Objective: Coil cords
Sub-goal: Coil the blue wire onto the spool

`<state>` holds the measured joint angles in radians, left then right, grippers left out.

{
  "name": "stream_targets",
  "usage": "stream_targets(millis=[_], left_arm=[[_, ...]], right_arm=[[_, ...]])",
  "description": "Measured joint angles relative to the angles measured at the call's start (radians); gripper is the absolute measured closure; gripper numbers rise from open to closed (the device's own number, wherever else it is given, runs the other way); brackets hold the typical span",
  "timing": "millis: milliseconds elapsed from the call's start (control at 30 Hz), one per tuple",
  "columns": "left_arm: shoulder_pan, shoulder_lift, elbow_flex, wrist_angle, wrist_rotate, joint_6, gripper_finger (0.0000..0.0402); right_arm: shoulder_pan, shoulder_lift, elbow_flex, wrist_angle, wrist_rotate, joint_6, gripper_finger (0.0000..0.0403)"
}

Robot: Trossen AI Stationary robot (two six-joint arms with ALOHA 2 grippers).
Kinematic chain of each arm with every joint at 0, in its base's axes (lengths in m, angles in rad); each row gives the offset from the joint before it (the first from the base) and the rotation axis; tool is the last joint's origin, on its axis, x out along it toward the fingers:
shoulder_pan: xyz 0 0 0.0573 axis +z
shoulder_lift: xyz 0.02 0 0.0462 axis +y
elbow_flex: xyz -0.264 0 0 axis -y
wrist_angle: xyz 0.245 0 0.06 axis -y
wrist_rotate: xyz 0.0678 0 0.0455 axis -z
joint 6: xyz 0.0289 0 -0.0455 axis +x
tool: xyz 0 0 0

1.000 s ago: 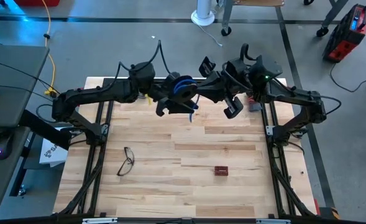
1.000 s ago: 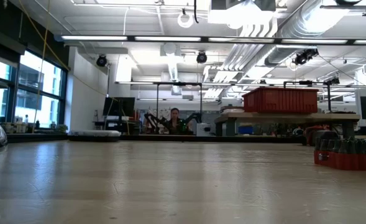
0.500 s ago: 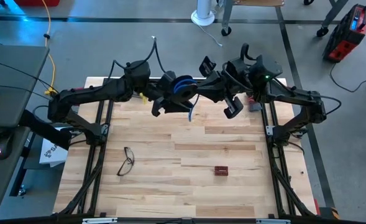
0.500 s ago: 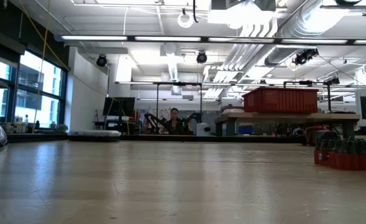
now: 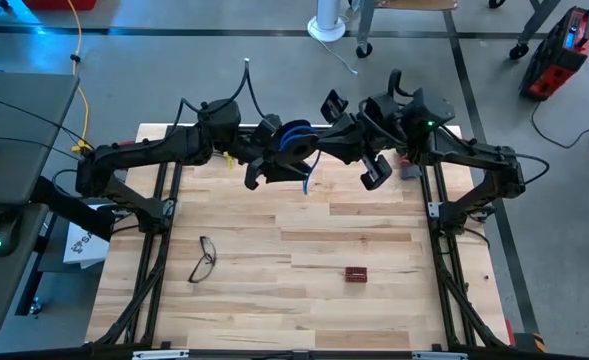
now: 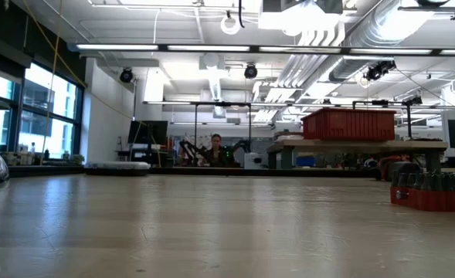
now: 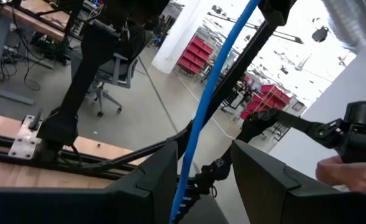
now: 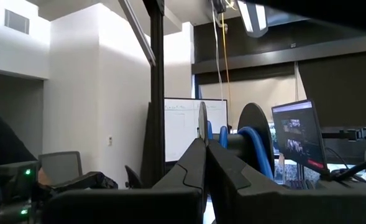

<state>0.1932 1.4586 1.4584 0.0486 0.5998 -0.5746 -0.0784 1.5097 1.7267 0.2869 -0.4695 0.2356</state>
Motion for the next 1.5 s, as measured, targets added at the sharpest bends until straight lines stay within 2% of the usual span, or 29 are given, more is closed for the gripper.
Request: stream_targets(millis=[467, 633, 900, 1067, 1200, 1333, 1500], left_arm=[[-0.013, 0.007, 0.000, -0.034, 0.000, 0.016, 0.0309], [-0.019, 0.007, 0.000, -0.026, -0.052, 0.039, 0.0339], [-0.018, 0.007, 0.000, -0.031, -0.051, 0.049, 0.0349], [-0.016, 0.007, 0.000, -0.036, -0.050, 0.062, 0.0390], [-0.016, 0.007, 0.000, -0.043, -0.050, 0.055, 0.0396], [-0.016, -0.009, 0.000, -0.120, -0.041, 0.028, 0.0399], [-0.025, -0.091, 0.000, -0.282, -0.031, 0.027, 0.0400]], right_arm=[[0.000, 0.000, 0.000, 0.010, 0.000, 0.000, 0.0403], [0.000, 0.000, 0.000, 0.015, 0.000, 0.000, 0.0403], [0.000, 0.000, 0.000, 0.015, 0.000, -0.008, 0.0403], [0.000, 0.000, 0.000, 0.015, 0.000, -0.008, 0.0403], [0.000, 0.000, 0.000, 0.015, -0.002, -0.008, 0.0403], [0.000, 0.000, 0.000, 0.011, -0.003, -0.009, 0.0403], [-0.015, -0.023, 0.000, -0.064, 0.003, -0.038, 0.0403]])
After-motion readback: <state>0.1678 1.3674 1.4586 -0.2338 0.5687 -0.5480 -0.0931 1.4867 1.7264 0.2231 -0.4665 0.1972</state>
